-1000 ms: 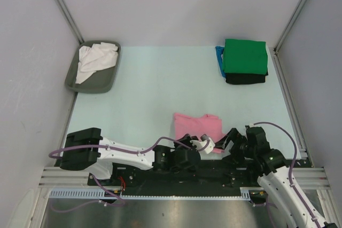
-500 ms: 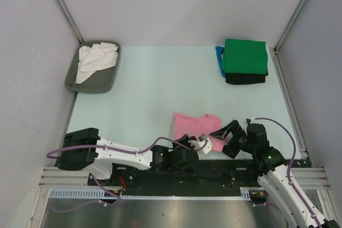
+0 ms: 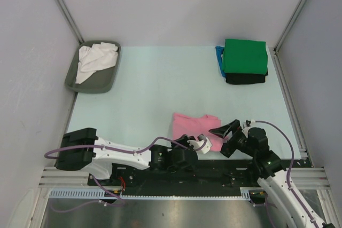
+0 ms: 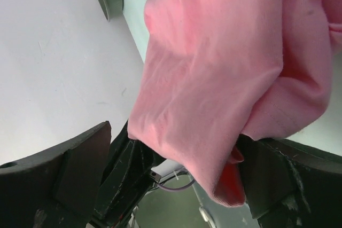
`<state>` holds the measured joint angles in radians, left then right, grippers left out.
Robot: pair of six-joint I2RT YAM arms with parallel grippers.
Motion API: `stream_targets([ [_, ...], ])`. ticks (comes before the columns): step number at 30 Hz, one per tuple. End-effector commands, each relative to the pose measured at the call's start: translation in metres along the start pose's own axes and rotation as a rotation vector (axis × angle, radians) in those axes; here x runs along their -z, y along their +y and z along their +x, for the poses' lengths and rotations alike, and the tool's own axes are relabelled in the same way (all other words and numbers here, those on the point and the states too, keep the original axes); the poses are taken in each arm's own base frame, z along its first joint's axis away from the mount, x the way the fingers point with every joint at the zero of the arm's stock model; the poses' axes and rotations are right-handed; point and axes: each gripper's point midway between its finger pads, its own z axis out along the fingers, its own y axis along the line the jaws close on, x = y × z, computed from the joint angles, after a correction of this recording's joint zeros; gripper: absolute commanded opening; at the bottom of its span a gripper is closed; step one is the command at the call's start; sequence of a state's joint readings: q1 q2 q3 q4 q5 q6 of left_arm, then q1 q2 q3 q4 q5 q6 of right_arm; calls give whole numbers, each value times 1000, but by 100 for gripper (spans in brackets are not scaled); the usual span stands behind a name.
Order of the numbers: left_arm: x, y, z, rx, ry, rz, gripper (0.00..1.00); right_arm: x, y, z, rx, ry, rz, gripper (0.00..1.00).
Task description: Fold and stack the t-shirts
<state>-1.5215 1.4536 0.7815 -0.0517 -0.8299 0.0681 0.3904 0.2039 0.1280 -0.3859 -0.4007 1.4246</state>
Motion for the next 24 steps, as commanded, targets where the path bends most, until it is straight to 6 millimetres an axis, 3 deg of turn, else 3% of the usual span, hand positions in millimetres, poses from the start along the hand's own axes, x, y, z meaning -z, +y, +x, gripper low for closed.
stream_targets([
  [1, 5, 9, -19, 61, -37, -5, 0, -4, -23, 8, -60, 39, 76, 100],
  [7, 4, 8, -22, 65, -44, -3, 0, -1, -40, 11, -4, 54, 177, 100],
  [8, 4, 8, -22, 65, -43, -4, 0, 2, -33, 11, 18, 49, 176, 100],
  [10, 5, 11, -23, 70, -47, -12, 0, 6, -44, 6, 96, 35, 267, 100],
  [11, 4, 11, -23, 72, -50, -12, 0, 9, -38, 3, 127, 29, 285, 100],
  [15, 3, 11, -24, 79, -54, -14, 0, 11, -44, 0, 189, 59, 386, 100],
  [24, 5, 16, -27, 127, -75, -8, 0, -4, -44, 0, 143, 63, 347, 100],
])
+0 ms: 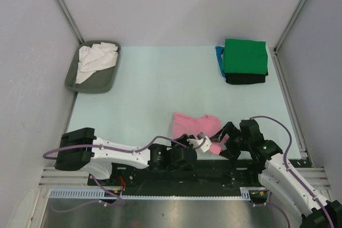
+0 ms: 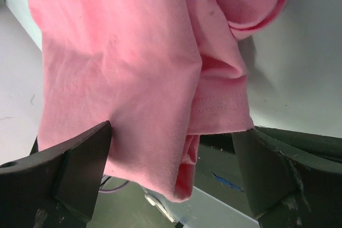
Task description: Fold and stack the t-shirts
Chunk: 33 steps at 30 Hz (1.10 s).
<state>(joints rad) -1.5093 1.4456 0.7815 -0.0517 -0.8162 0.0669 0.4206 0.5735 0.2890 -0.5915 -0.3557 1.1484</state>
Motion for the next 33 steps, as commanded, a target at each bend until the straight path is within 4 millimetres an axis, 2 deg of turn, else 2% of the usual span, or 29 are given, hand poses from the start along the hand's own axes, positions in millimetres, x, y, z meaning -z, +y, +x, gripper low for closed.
stream_targets([
  [1, 6, 14, -27, 121, -78, -12, 0, -9, 5, -3, -9, -5, -28, 100],
  [6, 6, 16, -27, 125, -77, -12, 0, -21, 12, -1, -49, -13, -62, 100],
  [8, 5, 17, -26, 125, -75, -9, 0, -28, 8, 1, -60, -6, -47, 100],
  [18, 3, 19, -19, 134, -64, -3, 0, -48, 17, -19, -99, -103, -94, 100],
  [23, 7, 23, -16, 157, -62, -2, 0, -51, 10, -41, -46, -212, -27, 99],
  [24, 8, 23, -15, 160, -61, -2, 0, -51, 7, -52, -39, -265, -3, 100],
  [27, 12, 27, -15, 193, -70, -1, 0, -51, 6, -72, 6, -344, 43, 91],
  [30, 18, 31, -15, 230, -79, -1, 0, -53, 10, -91, 33, -385, 75, 86],
  [33, 22, 32, -13, 261, -85, 8, 0, -62, 20, -101, 37, -373, 66, 82],
])
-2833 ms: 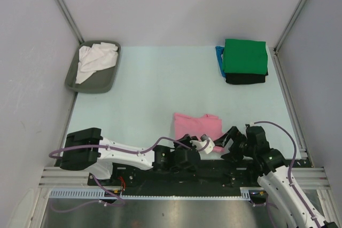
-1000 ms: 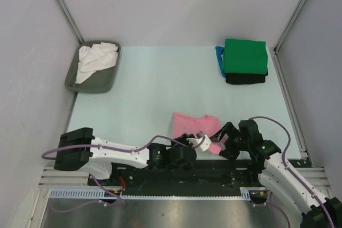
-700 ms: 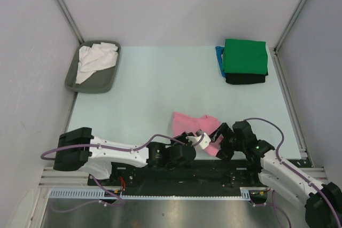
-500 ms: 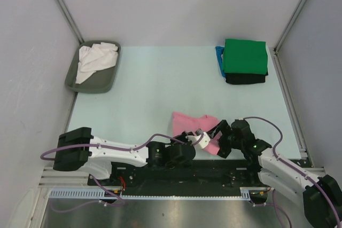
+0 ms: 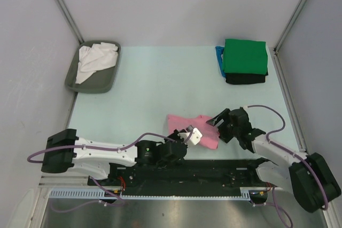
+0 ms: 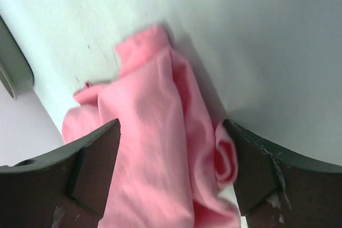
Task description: Fold and stack the t-shirts
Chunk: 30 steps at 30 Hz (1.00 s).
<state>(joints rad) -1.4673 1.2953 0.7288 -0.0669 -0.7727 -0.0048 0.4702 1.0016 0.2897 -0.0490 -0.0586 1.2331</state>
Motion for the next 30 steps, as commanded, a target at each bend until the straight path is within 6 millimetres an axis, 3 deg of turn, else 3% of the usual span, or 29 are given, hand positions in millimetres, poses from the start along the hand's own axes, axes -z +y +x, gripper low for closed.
stream_targets([
  [1, 10, 9, -13, 132, -53, 0, 0, -18, -8, -25, 70, -81, 70, 80],
  [5, 12, 10, -6, 142, -47, -1, 0, -30, 24, -3, 63, 29, -37, 78],
  [7, 13, 11, -2, 141, -40, -1, 0, -32, 26, 15, 72, 85, -46, 78],
  [11, 14, 12, 1, 144, -40, -3, 0, -29, 22, 31, 108, 119, -31, 80],
  [20, 12, 8, 0, 140, -44, 8, 0, -20, 14, 49, 217, 153, -13, 81],
  [22, 11, 7, 0, 141, -45, 8, 0, -23, 14, 55, 238, 169, -17, 73],
  [23, 10, 7, 0, 140, -44, 8, 0, -26, 12, 57, 241, 177, -14, 60],
  [25, 10, 6, 0, 144, -43, 8, 0, -31, 16, 57, 241, 172, -30, 48],
  [26, 10, 7, -1, 145, -43, 5, 0, -36, 10, 59, 238, 183, -10, 35],
  [28, 12, 8, -1, 151, -39, 5, 0, -43, 12, 58, 245, 180, -14, 19],
  [29, 12, 9, 1, 148, -34, 2, 0, -49, 13, 56, 254, 179, -1, 0],
  [30, 14, 11, 0, 160, -38, 1, 0, -52, 15, 53, 259, 174, 5, 0],
])
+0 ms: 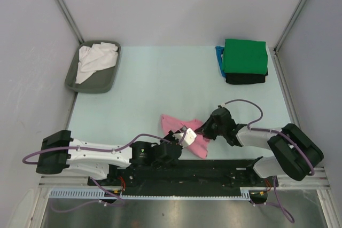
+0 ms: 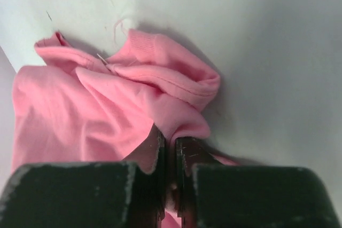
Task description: Fold and stack the t-shirts
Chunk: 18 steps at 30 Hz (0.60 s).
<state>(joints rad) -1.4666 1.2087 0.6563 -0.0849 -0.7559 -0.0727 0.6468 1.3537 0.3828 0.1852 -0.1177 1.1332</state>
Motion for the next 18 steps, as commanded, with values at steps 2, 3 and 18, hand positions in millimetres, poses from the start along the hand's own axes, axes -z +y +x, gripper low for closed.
stream_targets([
  [2, 6, 7, -14, 100, -43, -19, 0, -18, 7, -23, 83, -47, 22, 0],
  [3, 7, 9, -16, 118, -50, -22, 0, -18, 10, -31, 108, -67, 25, 0],
  [18, 9, 3, -45, 233, -95, -3, 100, 62, 83, -243, 547, -452, 94, 0],
])
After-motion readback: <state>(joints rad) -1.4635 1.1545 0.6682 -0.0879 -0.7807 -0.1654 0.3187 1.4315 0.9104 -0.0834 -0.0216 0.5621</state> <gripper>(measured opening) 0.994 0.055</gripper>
